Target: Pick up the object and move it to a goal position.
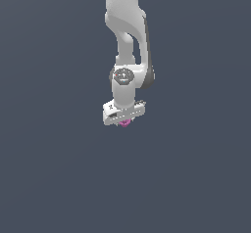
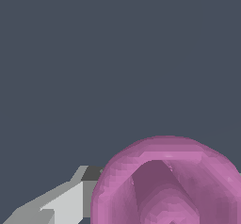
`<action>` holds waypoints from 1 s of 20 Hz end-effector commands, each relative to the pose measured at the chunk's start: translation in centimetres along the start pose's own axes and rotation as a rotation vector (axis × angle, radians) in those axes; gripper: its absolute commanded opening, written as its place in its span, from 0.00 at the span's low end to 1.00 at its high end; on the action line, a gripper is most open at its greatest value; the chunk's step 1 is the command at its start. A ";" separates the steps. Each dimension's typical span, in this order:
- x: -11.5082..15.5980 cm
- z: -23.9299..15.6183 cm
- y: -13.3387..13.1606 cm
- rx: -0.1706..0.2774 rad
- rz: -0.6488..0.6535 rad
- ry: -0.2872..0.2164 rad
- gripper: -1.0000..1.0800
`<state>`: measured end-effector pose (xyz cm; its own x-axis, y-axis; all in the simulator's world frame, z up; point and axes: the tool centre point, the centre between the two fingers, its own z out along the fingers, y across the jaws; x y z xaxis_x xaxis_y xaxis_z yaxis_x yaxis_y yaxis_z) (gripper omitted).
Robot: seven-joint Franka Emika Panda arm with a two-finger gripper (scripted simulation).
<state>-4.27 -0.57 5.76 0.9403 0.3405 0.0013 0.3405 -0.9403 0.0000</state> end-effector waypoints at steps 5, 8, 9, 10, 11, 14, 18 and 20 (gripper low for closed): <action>2.3 -1.8 4.3 0.000 0.000 0.000 0.00; 3.5 -2.6 6.3 0.000 0.000 0.000 0.00; 3.8 -2.9 7.0 0.000 0.000 0.000 0.00; 4.2 -3.1 7.6 0.000 0.000 0.000 0.00; 4.5 -3.4 8.3 0.000 0.000 0.000 0.00; 5.6 -4.1 10.0 0.000 0.000 0.000 0.00; 6.8 -5.0 12.2 0.000 0.000 0.000 0.00; 7.4 -5.4 13.2 0.000 0.000 -0.001 0.00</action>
<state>6.52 -9.92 10.82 0.9405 0.3399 0.0011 0.3399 -0.9405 -0.0001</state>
